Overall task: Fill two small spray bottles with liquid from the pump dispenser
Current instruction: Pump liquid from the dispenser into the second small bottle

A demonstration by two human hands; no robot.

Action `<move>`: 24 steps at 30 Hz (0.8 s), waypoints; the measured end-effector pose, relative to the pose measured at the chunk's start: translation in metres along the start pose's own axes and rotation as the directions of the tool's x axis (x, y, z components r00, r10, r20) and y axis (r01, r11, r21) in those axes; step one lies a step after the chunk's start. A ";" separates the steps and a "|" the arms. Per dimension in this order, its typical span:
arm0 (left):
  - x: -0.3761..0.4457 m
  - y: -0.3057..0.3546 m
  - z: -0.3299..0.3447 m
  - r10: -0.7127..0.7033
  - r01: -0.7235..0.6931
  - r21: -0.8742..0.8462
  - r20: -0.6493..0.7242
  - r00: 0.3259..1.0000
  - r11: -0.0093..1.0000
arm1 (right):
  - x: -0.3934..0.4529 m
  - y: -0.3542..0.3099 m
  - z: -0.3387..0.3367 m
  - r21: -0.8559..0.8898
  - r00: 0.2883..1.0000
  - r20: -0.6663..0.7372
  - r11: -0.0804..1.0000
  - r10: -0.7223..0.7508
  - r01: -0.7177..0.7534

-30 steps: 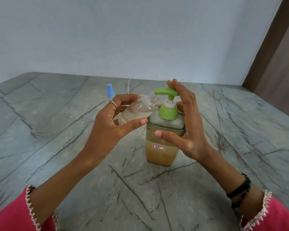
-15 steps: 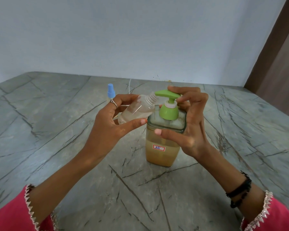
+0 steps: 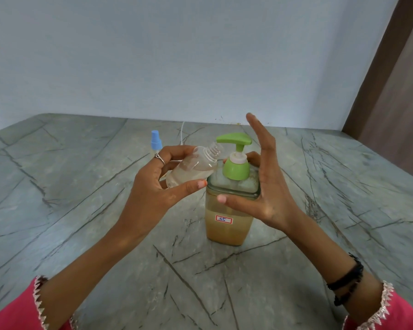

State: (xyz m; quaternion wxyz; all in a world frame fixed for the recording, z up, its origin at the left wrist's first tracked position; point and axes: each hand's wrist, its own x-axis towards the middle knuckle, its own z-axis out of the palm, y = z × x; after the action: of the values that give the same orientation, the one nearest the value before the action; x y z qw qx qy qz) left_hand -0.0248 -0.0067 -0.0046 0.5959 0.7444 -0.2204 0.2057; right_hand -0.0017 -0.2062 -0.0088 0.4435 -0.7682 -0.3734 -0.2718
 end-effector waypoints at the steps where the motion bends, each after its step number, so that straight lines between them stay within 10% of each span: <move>1: 0.000 0.000 0.000 -0.002 0.002 -0.005 -0.002 1.000 1.000 | 0.001 -0.001 -0.002 0.006 0.999 0.037 1.000 0.024 -0.024; 10: 0.000 0.000 0.000 -0.015 0.015 -0.034 0.000 1.000 0.999 | 0.002 -0.012 -0.015 0.049 0.956 0.239 0.981 0.171 -0.188; 24: -0.001 0.000 0.001 -0.038 0.037 -0.045 -0.008 0.999 0.998 | 0.005 -0.015 -0.008 0.146 0.982 0.085 0.973 0.170 -0.181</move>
State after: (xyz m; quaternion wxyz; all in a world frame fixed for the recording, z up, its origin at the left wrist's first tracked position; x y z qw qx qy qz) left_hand -0.0254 -0.0075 -0.0049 0.6173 0.7337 -0.2082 0.1928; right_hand -0.0115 -0.2068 0.0059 0.5097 -0.7711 -0.3395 -0.1742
